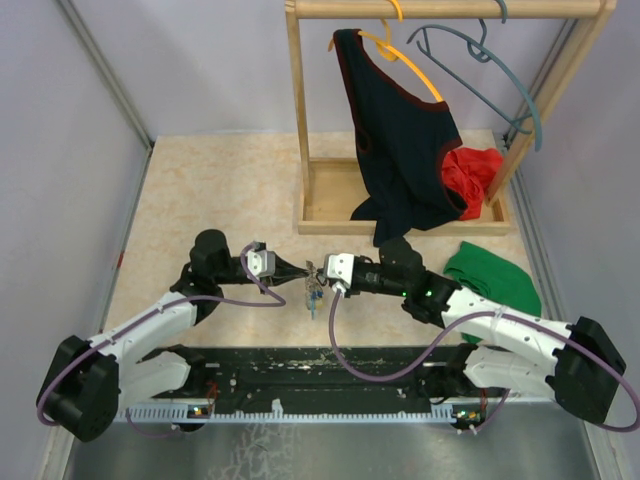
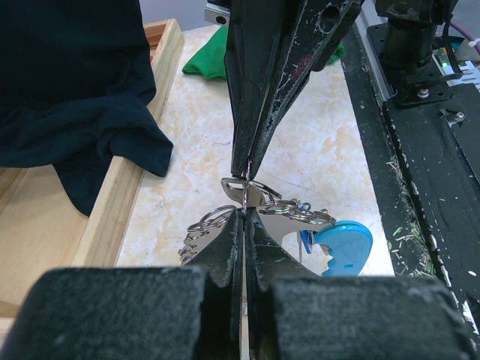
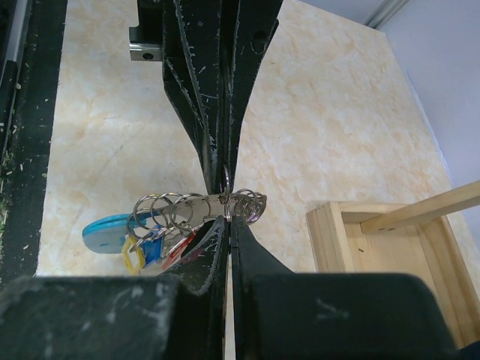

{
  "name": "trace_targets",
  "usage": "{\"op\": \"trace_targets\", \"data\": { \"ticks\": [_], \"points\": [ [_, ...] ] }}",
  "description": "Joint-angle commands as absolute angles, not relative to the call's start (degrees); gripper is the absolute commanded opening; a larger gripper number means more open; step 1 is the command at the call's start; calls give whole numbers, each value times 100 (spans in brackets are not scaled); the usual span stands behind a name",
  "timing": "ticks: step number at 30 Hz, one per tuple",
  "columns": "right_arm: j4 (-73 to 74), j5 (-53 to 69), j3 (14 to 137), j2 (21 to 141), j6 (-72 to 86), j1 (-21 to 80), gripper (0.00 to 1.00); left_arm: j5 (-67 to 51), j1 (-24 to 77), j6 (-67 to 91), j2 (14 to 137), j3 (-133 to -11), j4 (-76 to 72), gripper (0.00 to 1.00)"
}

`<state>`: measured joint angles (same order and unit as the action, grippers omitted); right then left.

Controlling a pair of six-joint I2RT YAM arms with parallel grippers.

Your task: Put the keys on the keyring

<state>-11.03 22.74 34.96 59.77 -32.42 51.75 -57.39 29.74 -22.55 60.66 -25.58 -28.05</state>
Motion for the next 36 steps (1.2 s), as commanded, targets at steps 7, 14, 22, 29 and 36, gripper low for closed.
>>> {"op": "trace_targets", "data": {
  "ticks": [7, 14, 22, 29, 36],
  "points": [
    [-1526, 2317, 3823, 6026, -3047, 5246, 0, -5993, 2966, -2268, 6141, -2751, -2997, 1],
    [-1720, 2282, 3804, 6036, -2874, 5295, 0, -5984, 2967, -2227, 6170, -2761, -3057, 1],
    [-2030, 2326, 3732, 6082, -2722, 5301, 0, -6017, 2971, -2151, 6179, -2737, -3155, 1],
    [-1968, 2388, 3762, 6037, -2718, 5311, 0, -5900, 2993, -2085, 6183, -2757, -3143, 1],
    [-1790, 2405, 3860, 5988, -2787, 5309, 0, -5662, 3039, -2076, 6104, -2879, -2719, 1]
  ]
}}
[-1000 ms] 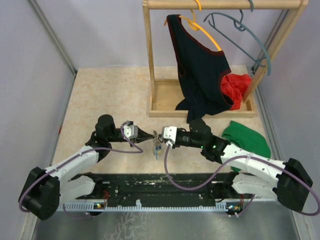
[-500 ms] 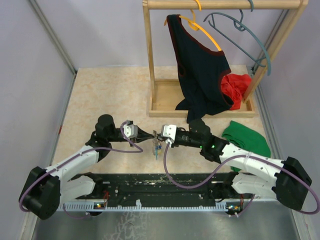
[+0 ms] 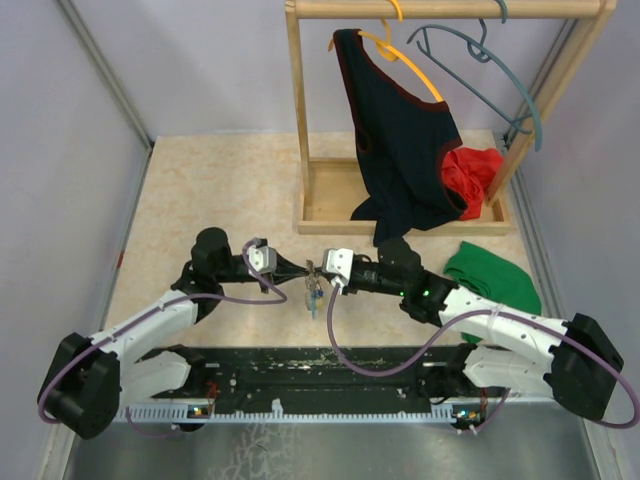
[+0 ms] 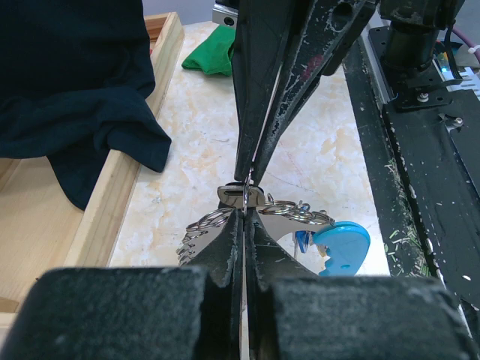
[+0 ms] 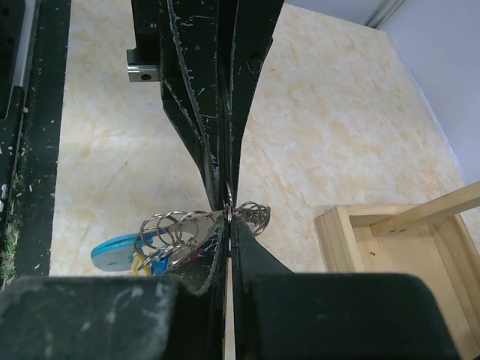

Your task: Put the keys on the keyring

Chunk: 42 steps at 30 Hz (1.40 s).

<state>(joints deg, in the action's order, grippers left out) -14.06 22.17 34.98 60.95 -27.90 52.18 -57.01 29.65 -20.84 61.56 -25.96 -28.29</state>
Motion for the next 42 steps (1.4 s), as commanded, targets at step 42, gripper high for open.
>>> {"op": "trace_targets", "data": {
  "ticks": [42],
  "points": [
    [-1208, 1732, 3701, 6106, -3525, 5370, 0, -4165, 3237, 159, 5757, -2888, -2942, 1]
  ]
}}
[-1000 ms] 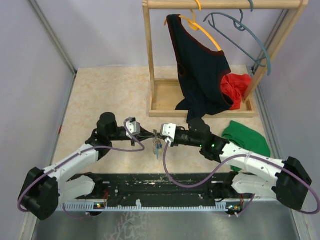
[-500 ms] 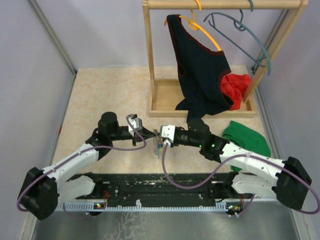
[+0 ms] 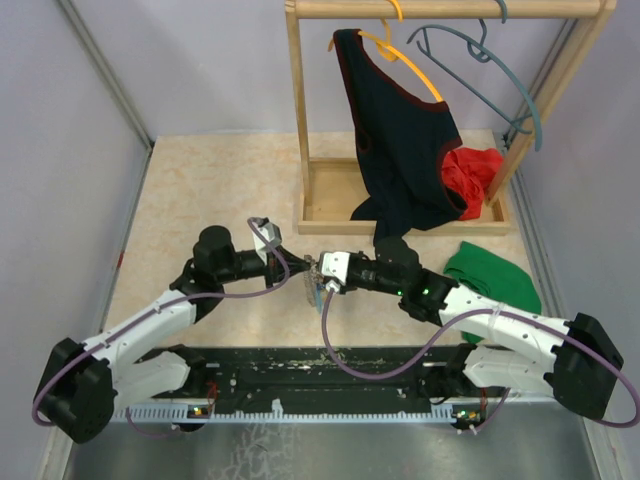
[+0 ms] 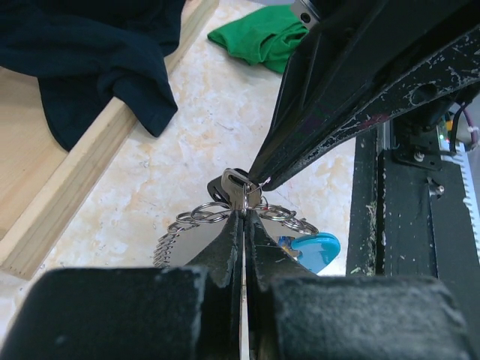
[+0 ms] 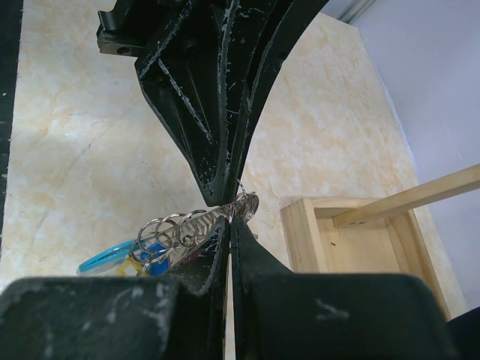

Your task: Put the keys on the keyring

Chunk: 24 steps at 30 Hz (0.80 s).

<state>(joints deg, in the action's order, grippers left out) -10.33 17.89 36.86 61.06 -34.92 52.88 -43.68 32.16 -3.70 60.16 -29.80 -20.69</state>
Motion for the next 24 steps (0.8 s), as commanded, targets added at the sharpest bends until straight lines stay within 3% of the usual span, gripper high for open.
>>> {"op": "trace_targets", "data": {
  "ticks": [1, 16, 24],
  "points": [
    [-1212, 1733, 3705, 6131, -3527, 5370, 0, -4120, 3235, 258, 5737, -2839, -3057, 1],
    [-1740, 2141, 3629, 6492, -3224, 5376, 0, -3609, 3234, 1831, 5964, -1957, -5652, 1],
    [-1394, 1682, 3731, 6196, -3415, 5372, 0, -3475, 3234, 1655, 5916, -1772, -5549, 1]
  ]
}}
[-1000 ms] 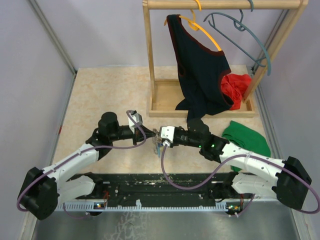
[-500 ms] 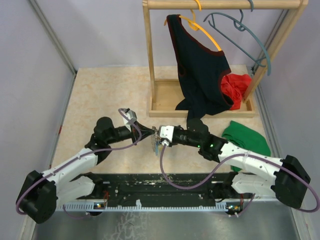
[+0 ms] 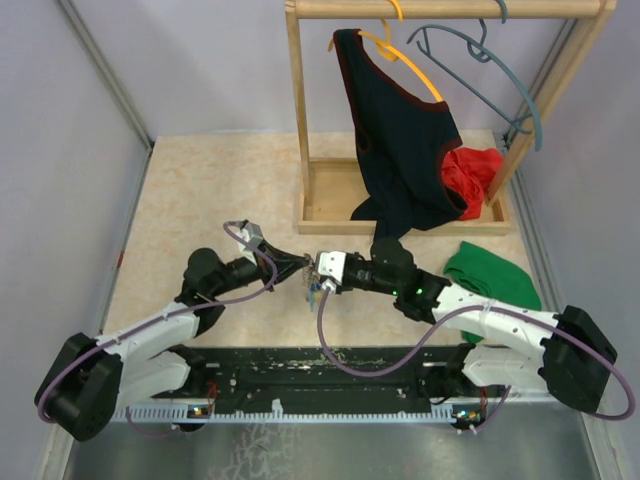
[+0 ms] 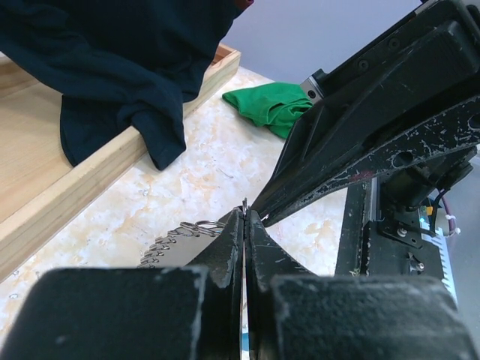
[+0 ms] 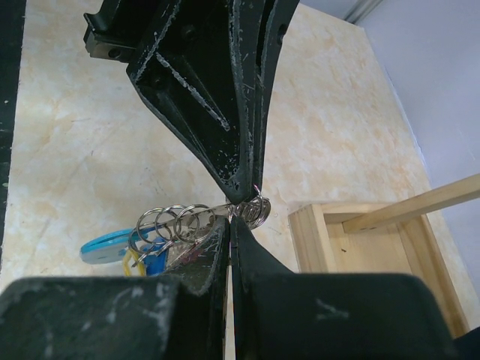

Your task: Put the keys on the keyring

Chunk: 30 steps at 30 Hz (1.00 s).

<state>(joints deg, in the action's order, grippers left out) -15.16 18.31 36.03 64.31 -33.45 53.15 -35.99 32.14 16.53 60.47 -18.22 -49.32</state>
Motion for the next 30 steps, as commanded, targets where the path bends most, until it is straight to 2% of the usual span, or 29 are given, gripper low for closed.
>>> {"op": "trace_targets", "data": {
  "ticks": [1, 7, 13, 22, 30],
  "points": [
    [-1278, 1676, 3799, 6180, -3459, 5370, 0, -3460, 3233, 1605, 5870, -1749, -5460, 5],
    [-786, 1699, 4103, 6182, -3669, 5370, 0, -3432, 3226, 1162, 5497, -1784, -4580, 19],
    [-360, 1746, 4430, 6232, -3871, 5370, 0, -3354, 3217, 625, 5200, -2078, -3666, 27],
    [45, 1810, 4760, 6308, -4131, 5371, 0, -4032, 3210, -526, 5440, -2572, -2820, 31],
    [104, 1885, 4812, 6316, -4163, 5371, 0, -4708, 3208, -883, 5712, -2788, -2549, 31]
  ]
}}
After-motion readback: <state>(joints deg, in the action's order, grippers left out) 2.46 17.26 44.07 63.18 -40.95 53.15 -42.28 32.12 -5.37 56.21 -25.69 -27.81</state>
